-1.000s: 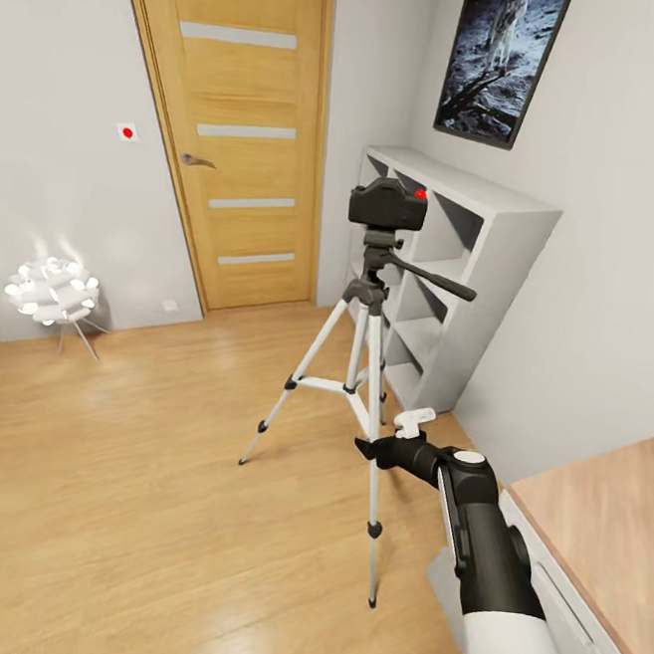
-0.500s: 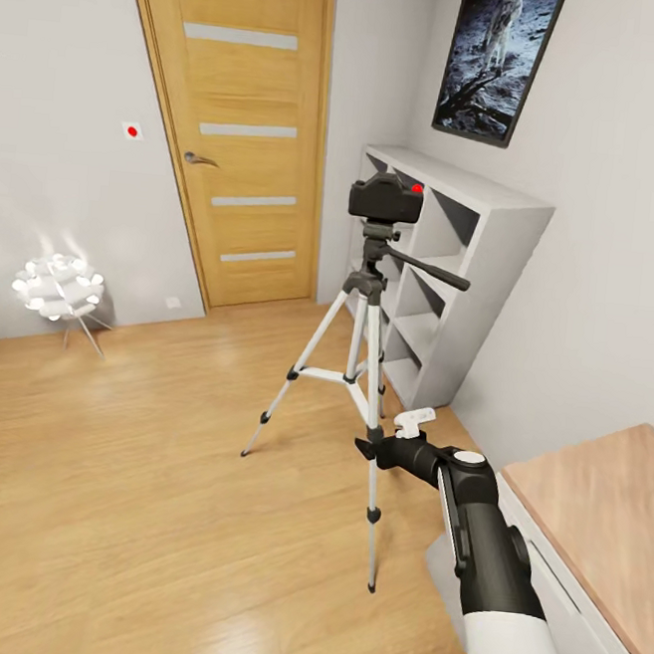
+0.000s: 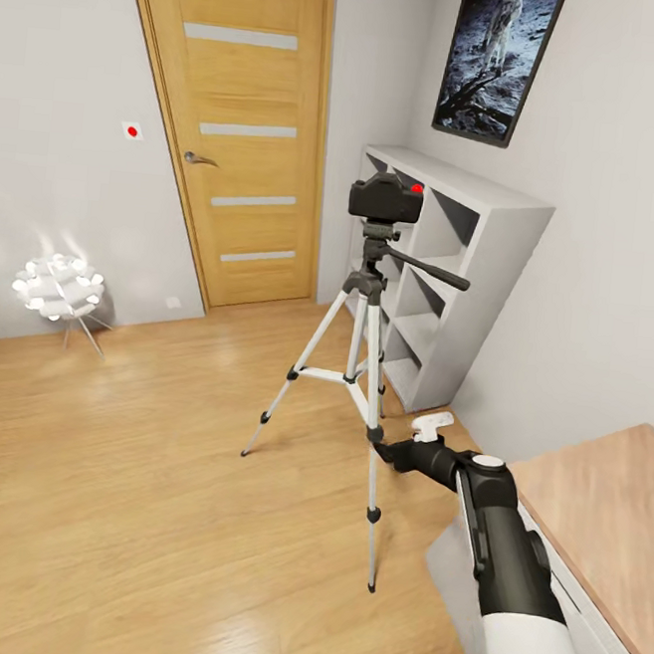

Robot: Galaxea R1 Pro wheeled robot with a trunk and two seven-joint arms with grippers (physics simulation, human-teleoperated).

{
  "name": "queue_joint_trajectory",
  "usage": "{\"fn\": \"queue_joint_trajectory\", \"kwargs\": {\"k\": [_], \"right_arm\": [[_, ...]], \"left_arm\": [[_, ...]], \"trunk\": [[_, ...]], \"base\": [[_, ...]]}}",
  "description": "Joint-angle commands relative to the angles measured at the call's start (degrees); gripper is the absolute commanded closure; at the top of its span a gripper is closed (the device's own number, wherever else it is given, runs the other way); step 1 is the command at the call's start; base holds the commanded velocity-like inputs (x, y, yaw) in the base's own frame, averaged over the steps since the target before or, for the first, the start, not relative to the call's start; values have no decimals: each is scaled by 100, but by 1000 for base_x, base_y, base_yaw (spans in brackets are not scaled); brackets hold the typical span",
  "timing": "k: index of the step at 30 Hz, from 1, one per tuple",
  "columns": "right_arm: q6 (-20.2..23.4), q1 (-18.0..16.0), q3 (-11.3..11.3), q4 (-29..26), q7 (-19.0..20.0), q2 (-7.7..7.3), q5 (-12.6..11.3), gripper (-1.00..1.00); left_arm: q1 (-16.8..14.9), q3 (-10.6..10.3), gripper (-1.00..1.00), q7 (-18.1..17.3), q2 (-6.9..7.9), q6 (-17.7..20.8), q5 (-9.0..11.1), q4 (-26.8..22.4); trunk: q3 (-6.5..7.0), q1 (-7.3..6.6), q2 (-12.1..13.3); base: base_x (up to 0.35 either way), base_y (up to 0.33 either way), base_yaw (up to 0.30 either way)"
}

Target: Attach the digital camera to the camera tripod in the bedroom.

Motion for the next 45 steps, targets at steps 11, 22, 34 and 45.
{"fn": "queue_joint_trajectory", "kwargs": {"k": [11, 22, 34, 45], "right_arm": [[-80, 436, -563, 2237, 67, -934, 67, -100], [-979, 1136, -552, 4132, -91, -1113, 224, -100], [-3112, 1149, -531, 6982, -1203, -1080, 505, -100], [-3794, 1200, -533, 7678, -1412, -1116, 491, -100]], "left_arm": [[-2, -49, -100, 16, -1, -10, 43, 0], [-3, -53, -100, 16, -1, -10, 43, 0], [-3, -57, -100, 16, -8, -10, 37, 0], [-2, -55, -100, 15, -4, -5, 38, 0]], "trunk": [[-10, 3, -11], [-10, 3, -11], [-10, 3, -11], [-10, 3, -11]], "base": [[0, 0, 0], [0, 0, 0], [0, 0, 0], [0, 0, 0]]}}
